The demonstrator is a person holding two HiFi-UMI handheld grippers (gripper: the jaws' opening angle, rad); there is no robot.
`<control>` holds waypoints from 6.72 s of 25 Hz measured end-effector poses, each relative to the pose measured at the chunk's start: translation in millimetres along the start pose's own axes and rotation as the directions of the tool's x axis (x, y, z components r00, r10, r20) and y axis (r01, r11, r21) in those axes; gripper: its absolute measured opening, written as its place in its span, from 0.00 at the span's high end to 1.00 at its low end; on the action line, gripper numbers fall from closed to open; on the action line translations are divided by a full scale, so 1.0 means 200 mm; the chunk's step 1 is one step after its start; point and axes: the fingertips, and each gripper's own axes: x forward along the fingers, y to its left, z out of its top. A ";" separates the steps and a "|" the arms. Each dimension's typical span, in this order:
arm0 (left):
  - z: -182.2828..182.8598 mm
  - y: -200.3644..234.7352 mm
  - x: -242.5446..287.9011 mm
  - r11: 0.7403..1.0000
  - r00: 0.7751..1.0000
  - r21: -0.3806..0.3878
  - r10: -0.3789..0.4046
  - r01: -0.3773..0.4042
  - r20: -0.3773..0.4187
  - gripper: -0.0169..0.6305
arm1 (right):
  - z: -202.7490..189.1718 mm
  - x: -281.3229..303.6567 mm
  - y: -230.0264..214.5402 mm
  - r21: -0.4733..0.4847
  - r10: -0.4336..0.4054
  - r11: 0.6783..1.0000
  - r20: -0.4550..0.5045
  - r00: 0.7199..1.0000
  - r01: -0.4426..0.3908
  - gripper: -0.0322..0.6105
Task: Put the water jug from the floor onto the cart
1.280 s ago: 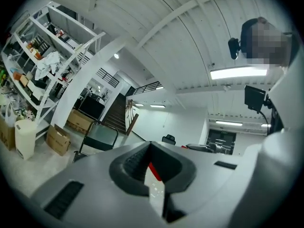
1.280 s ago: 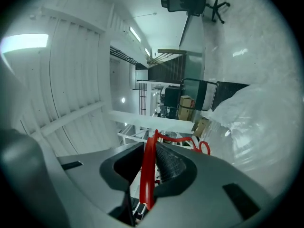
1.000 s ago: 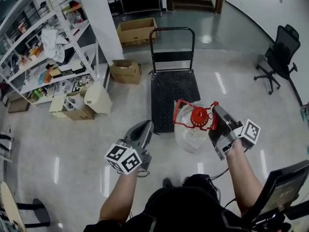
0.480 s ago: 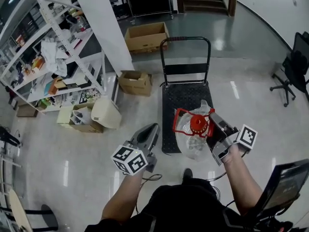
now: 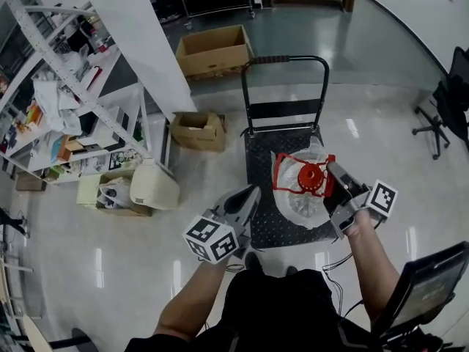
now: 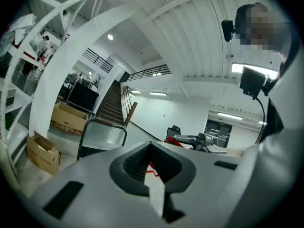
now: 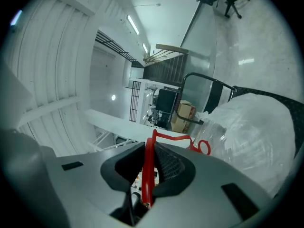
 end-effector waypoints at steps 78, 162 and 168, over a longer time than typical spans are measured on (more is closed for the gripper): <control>0.20 0.39 0.67 0.992 0.988 0.075 0.106 -0.098 -0.116 0.98 | 1.00 0.39 -0.33 -0.523 -0.124 0.844 0.024 0.992 0.119 0.61; -0.71 -2.42 -2.10 0.969 1.000 0.244 0.020 -0.021 0.003 0.98 | -1.69 -2.77 1.10 -0.936 -0.193 0.310 0.109 0.975 0.166 0.95; -0.68 -2.58 -2.15 0.968 0.999 0.250 0.012 -0.020 0.036 0.98 | -1.69 -2.92 1.21 -0.932 -0.161 0.321 0.120 0.980 0.167 0.95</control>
